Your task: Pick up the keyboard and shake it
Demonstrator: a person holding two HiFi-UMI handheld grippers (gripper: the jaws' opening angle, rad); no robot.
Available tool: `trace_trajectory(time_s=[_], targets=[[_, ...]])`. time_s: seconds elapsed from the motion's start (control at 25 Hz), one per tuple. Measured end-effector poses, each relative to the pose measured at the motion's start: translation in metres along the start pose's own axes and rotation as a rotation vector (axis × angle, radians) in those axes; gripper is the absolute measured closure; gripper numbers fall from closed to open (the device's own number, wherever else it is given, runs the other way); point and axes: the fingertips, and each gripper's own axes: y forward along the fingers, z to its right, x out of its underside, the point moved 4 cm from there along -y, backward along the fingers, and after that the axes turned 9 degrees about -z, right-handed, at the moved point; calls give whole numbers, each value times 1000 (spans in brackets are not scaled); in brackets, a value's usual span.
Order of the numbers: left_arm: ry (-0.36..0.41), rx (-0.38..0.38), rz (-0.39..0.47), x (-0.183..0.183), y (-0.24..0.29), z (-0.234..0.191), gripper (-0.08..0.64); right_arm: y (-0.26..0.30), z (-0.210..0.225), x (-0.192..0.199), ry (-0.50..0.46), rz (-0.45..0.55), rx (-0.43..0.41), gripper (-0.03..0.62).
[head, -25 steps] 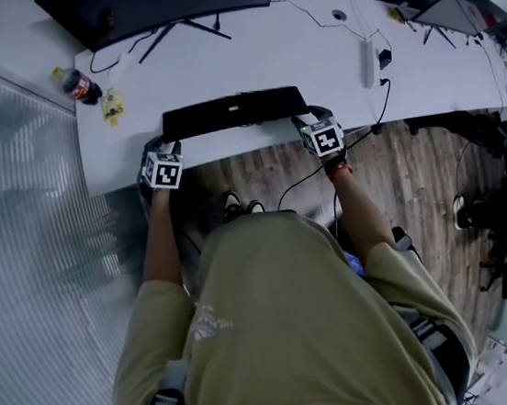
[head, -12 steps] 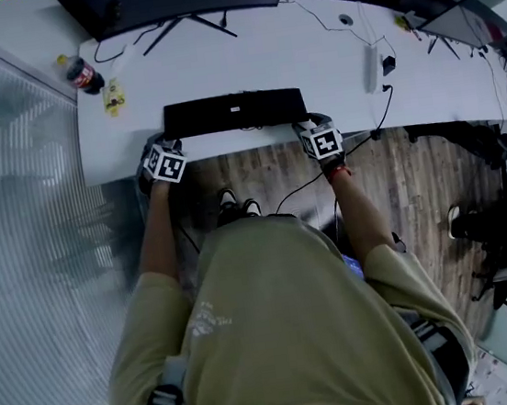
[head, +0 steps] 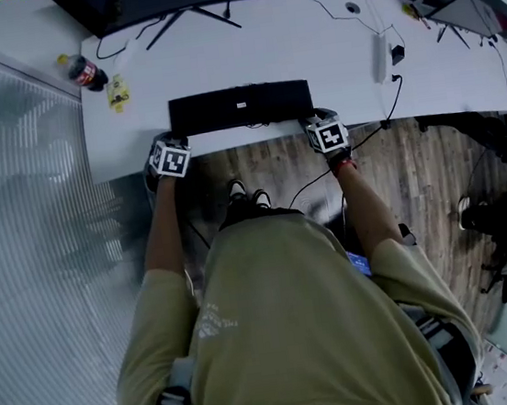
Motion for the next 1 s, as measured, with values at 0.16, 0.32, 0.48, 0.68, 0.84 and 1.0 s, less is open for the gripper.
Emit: trace_trajectory(time_s=[0.16, 0.32, 0.48, 0.68, 0.84, 1.0], targets=[[-7, -4, -2, 3, 2, 1, 393, -1, -1, 2, -10, -28, 1, 345], [-28, -20, 1, 6, 1, 3, 388, -8, 2, 1, 21, 21, -22, 347], [-54, -51, 31, 3, -12, 0, 387, -28, 0, -5, 87, 82, -19, 347], [-115, -29, 112, -11, -33, 4, 388, -45, -11, -27, 117, 168, -47, 348], [-156, 10, 193, -37, -52, 15, 390, -56, -20, -50, 133, 232, -67, 351], [-190, 39, 286, -68, -79, 26, 403, -70, -27, -75, 147, 297, -87, 359]])
